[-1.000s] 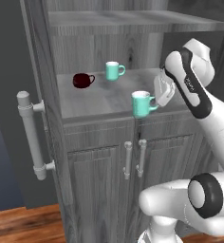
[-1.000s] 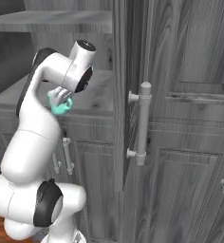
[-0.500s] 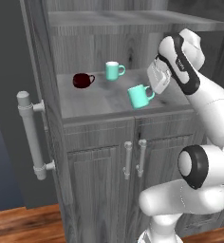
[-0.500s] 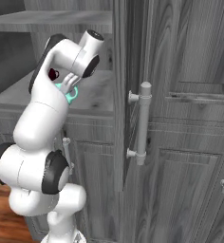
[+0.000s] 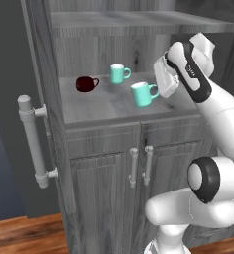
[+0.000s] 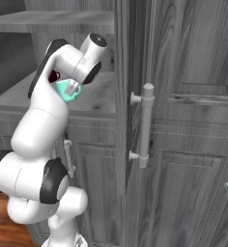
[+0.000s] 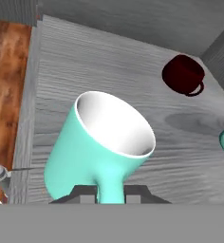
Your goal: Pick the mug on the counter and place it in the cabinet with the handle facing the right, like the mugs already inside.
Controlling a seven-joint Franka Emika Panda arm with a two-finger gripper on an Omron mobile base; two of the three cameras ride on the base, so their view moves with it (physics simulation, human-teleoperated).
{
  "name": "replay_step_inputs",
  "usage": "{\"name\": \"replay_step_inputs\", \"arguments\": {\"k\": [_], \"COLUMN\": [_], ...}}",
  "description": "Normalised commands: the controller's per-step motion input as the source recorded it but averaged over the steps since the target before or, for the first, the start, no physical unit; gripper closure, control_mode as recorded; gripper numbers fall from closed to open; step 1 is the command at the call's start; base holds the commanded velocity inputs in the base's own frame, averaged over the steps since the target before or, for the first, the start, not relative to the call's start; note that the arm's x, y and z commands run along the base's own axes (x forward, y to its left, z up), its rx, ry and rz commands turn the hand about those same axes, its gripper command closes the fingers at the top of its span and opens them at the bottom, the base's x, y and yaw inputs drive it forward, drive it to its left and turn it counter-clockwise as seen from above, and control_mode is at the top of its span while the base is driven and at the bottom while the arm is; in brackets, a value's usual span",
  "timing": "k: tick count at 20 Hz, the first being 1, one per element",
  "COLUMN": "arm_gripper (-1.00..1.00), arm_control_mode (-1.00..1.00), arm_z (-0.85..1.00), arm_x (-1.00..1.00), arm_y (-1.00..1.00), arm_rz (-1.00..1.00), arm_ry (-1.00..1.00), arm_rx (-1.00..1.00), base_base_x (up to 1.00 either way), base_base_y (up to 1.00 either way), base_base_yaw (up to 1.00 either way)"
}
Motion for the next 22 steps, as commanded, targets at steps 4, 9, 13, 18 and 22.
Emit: {"name": "replay_step_inputs", "arguments": {"k": [4,9,13,18,22], "arm_gripper": [1.00,1.00,1.00,1.00,1.00], "arm_control_mode": [-1.00,-1.00,-1.00,-1.00,-1.00], "arm_z": [-0.07,-0.20,-0.23,-0.12,-0.27], "arm_x": [0.07,0.13,0.27,0.28,0.38], "arm_y": [0.00,0.00,0.00,0.00,-0.01], "arm_rz": [0.02,0.01,0.03,0.02,0.01], "arm_ry": [-0.18,0.00,0.03,-0.02,-0.08], "arm_rx": [0.04,0.06,0.05,0.02,0.04], "base_base_x": [0.00,0.00,0.00,0.00,0.00], "base_base_y": [0.00,0.00,0.00,0.00,0.00], "base_base_yaw": [0.00,0.00,0.00,0.00,0.00]}}
